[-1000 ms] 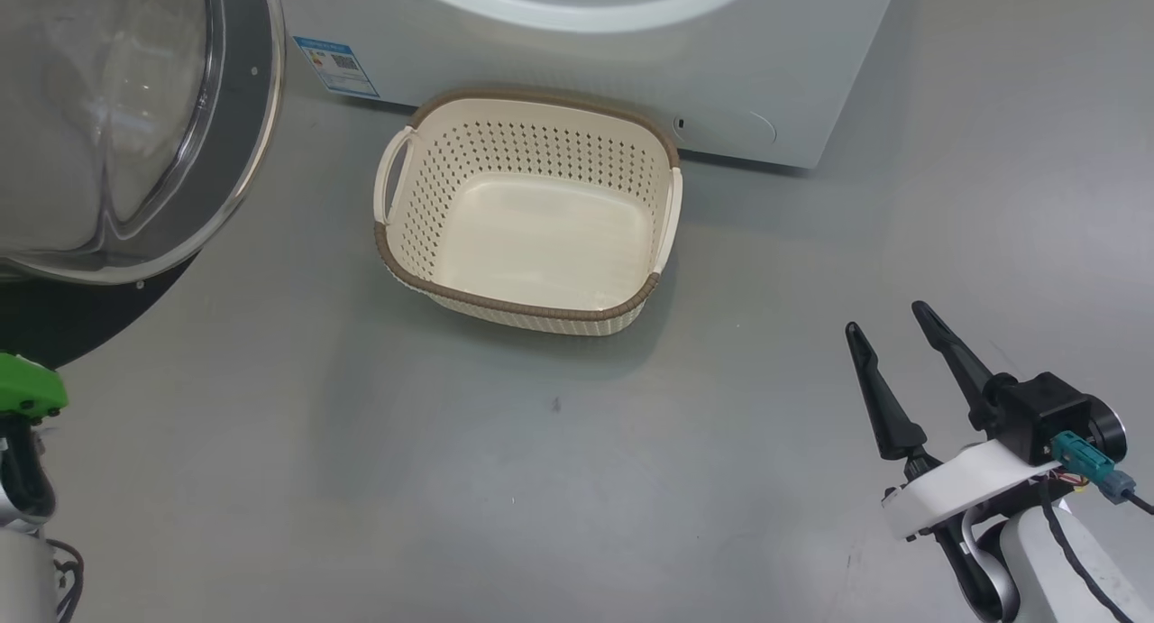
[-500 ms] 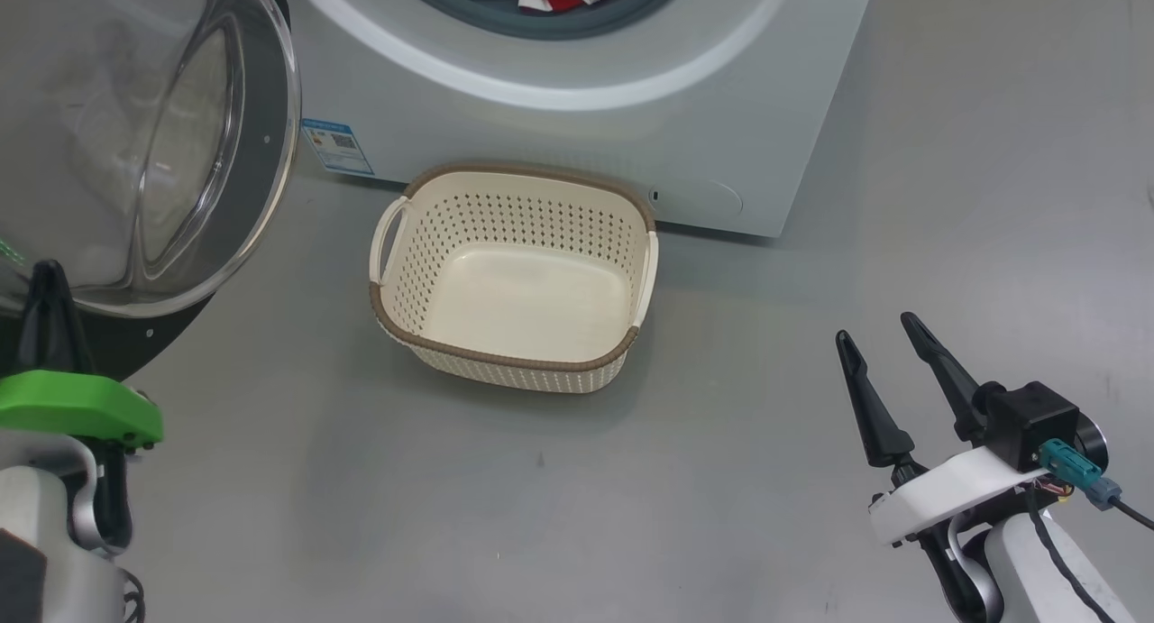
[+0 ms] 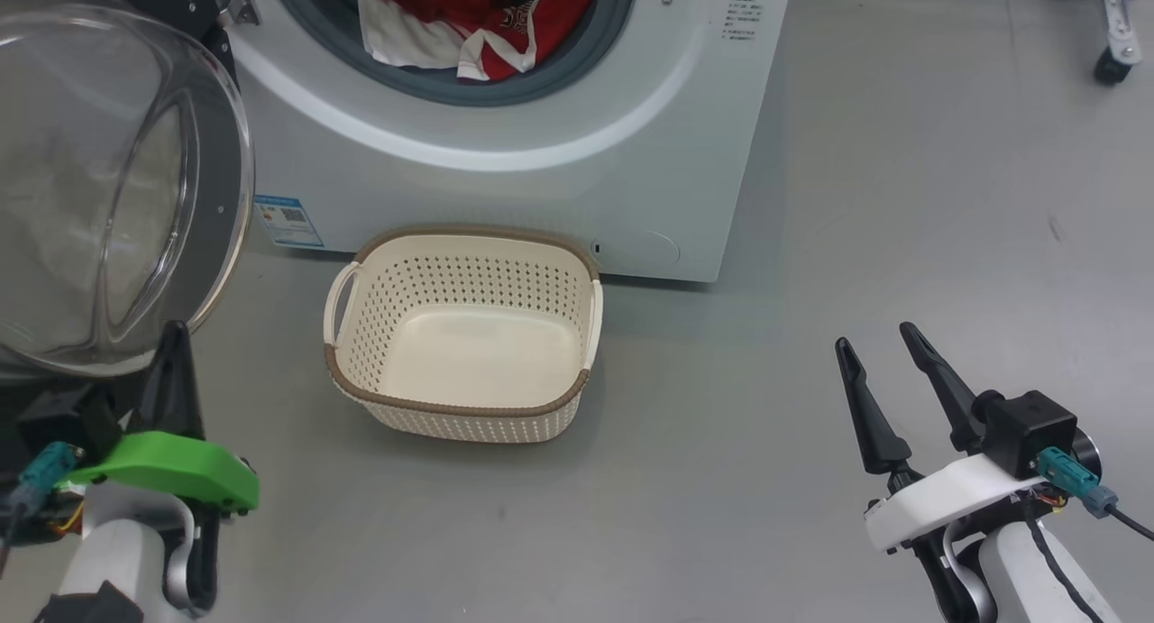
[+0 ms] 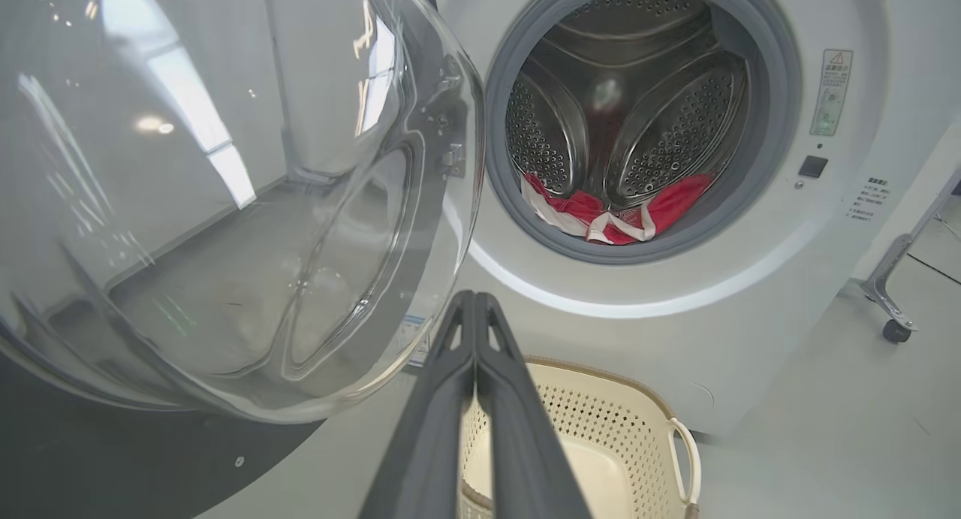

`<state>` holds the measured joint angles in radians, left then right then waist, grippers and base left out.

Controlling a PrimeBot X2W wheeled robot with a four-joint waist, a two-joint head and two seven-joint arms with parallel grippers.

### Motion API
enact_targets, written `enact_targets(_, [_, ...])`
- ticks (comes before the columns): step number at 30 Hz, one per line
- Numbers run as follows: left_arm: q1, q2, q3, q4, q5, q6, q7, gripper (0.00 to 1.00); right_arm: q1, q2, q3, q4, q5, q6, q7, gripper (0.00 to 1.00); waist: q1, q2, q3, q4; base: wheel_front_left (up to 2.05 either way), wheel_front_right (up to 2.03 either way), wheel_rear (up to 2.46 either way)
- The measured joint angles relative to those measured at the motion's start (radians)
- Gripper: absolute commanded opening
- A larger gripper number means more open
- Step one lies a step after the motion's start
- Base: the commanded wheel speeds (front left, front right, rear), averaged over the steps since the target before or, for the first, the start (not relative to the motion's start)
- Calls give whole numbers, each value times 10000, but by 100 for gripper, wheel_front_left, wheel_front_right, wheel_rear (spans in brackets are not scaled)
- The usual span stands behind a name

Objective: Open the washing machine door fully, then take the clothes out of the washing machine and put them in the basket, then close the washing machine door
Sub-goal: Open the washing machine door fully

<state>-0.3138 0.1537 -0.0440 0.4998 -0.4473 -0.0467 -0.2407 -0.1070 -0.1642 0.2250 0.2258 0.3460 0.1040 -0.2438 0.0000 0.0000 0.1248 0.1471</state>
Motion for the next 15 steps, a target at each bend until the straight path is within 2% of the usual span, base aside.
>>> enact_targets(15, [1101, -529, -556, -660, 349, -109, -82, 0, 354, 92, -153, -73, 0, -23, -12, 100, 0, 0, -646, -974, 0, 0, 0])
